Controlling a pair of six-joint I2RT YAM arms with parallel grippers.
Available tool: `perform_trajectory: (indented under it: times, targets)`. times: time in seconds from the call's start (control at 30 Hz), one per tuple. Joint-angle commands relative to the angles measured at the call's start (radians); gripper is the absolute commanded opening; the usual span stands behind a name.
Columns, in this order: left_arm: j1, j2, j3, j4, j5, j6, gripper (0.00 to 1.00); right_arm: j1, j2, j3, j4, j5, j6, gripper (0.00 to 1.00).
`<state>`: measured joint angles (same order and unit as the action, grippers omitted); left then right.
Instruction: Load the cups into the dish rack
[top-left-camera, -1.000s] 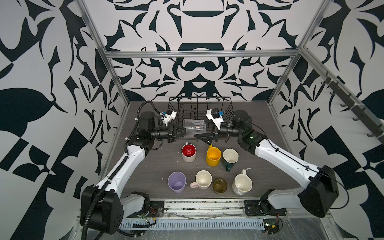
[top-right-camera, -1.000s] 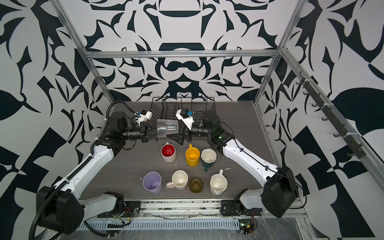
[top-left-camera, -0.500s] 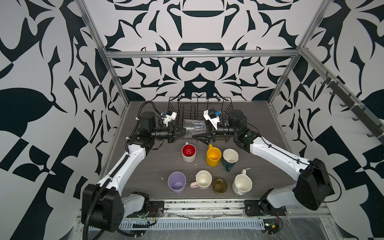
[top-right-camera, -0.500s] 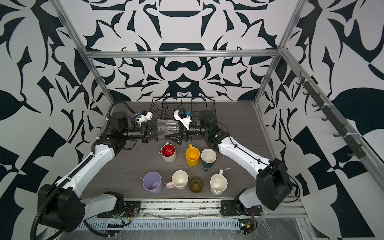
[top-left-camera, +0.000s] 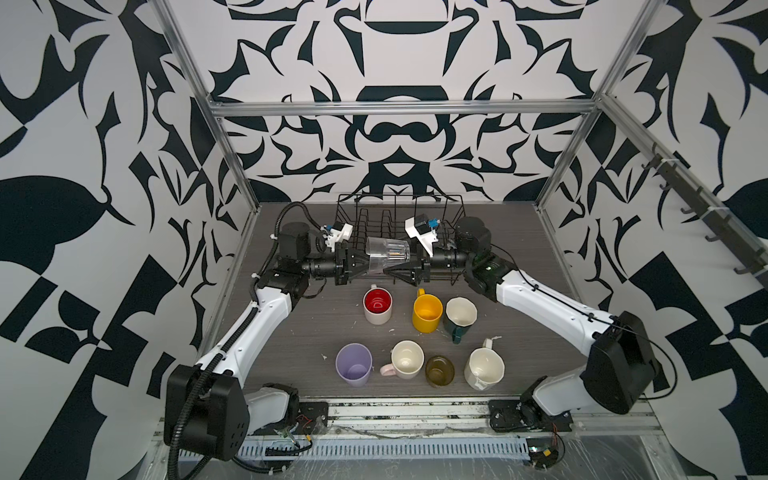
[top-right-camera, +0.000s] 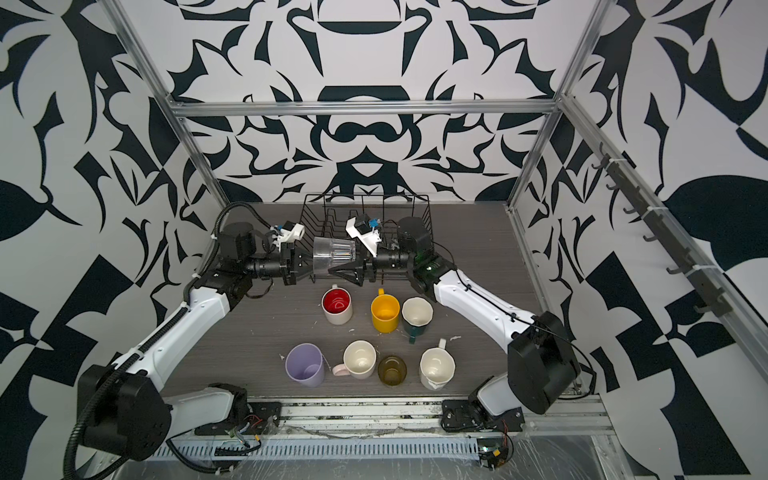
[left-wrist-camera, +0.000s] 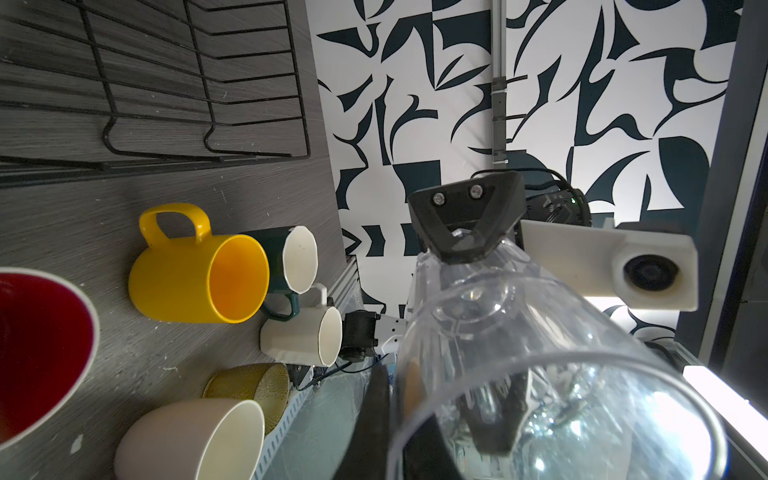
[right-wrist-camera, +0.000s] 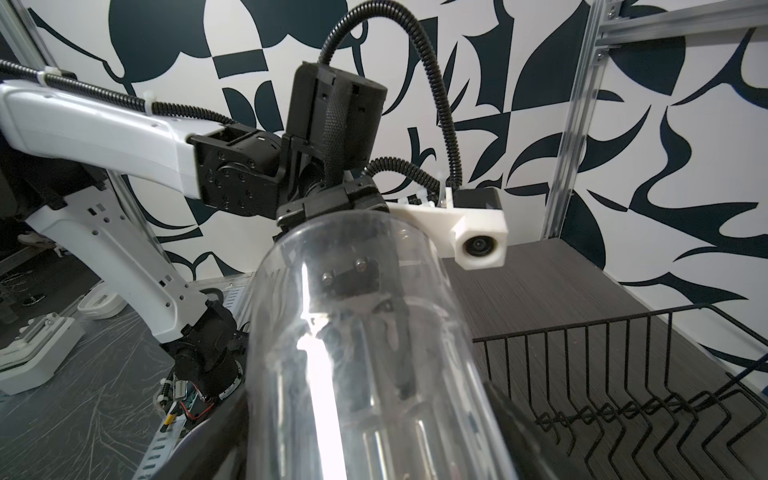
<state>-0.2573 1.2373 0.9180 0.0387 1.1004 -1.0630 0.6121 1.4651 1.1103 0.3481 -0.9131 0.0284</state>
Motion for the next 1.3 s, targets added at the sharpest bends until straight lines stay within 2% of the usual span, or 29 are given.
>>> perform_trajectory:
  times: [0.0, 0.07, 0.1, 0.13, 0.2, 0.23, 0.33, 0.5, 0.6, 0.7, 0.83, 0.93, 1.0, 1.07, 1.17, 1.27]
  targets:
    - [-0.017, 0.001, 0.019, 0.035, 0.041, 0.011, 0.0, 0.007, -0.015, 0.069, 0.011, 0.111, 0.038, 0.41]
    - [-0.016, 0.004, 0.022, 0.039, 0.044, 0.007, 0.0, 0.007, -0.023, 0.068, 0.003, 0.115, 0.038, 0.41]
    - [-0.016, 0.005, 0.022, 0.042, 0.045, 0.004, 0.0, 0.007, -0.026, 0.066, 0.004, 0.116, 0.038, 0.45]
    - [-0.017, 0.005, 0.022, 0.051, 0.048, -0.002, 0.0, 0.007, -0.027, 0.066, 0.004, 0.116, 0.039, 0.53]
    - [-0.016, 0.007, 0.02, 0.072, 0.056, -0.016, 0.0, 0.007, -0.027, 0.066, 0.011, 0.104, 0.04, 0.77]
    - [-0.017, 0.008, 0.02, 0.081, 0.059, -0.023, 0.0, 0.008, -0.026, 0.065, 0.018, 0.097, 0.041, 0.82]
    - [-0.017, 0.01, 0.019, 0.096, 0.065, -0.038, 0.0, 0.01, -0.023, 0.067, 0.046, 0.095, 0.049, 0.87]
    - [-0.02, 0.009, -0.004, 0.156, 0.072, -0.092, 0.0, 0.019, -0.007, 0.075, 0.076, 0.111, 0.054, 0.87]
    - [-0.028, 0.011, -0.022, 0.197, 0.078, -0.128, 0.0, 0.026, 0.009, 0.087, 0.084, 0.109, 0.065, 0.83]
    - [-0.028, 0.008, -0.031, 0.22, 0.078, -0.144, 0.0, 0.034, 0.017, 0.089, 0.087, 0.112, 0.068, 0.73]
    - [-0.028, 0.004, -0.033, 0.236, 0.078, -0.156, 0.0, 0.038, 0.02, 0.089, 0.089, 0.123, 0.076, 0.53]
    - [-0.028, 0.005, -0.037, 0.236, 0.079, -0.155, 0.0, 0.039, 0.016, 0.089, 0.088, 0.136, 0.08, 0.42]
    - [-0.028, 0.005, -0.042, 0.236, 0.078, -0.149, 0.0, 0.04, 0.009, 0.096, 0.066, 0.168, 0.081, 0.36]
    - [-0.028, 0.002, -0.047, 0.228, 0.075, -0.142, 0.0, 0.038, 0.003, 0.113, 0.02, 0.214, 0.075, 0.24]
    - [-0.026, -0.001, -0.048, 0.198, 0.066, -0.12, 0.05, 0.039, -0.013, 0.119, -0.025, 0.269, 0.07, 0.07]
    - [-0.026, -0.001, -0.044, 0.172, 0.055, -0.104, 0.1, 0.038, -0.029, 0.117, -0.043, 0.295, 0.071, 0.0]
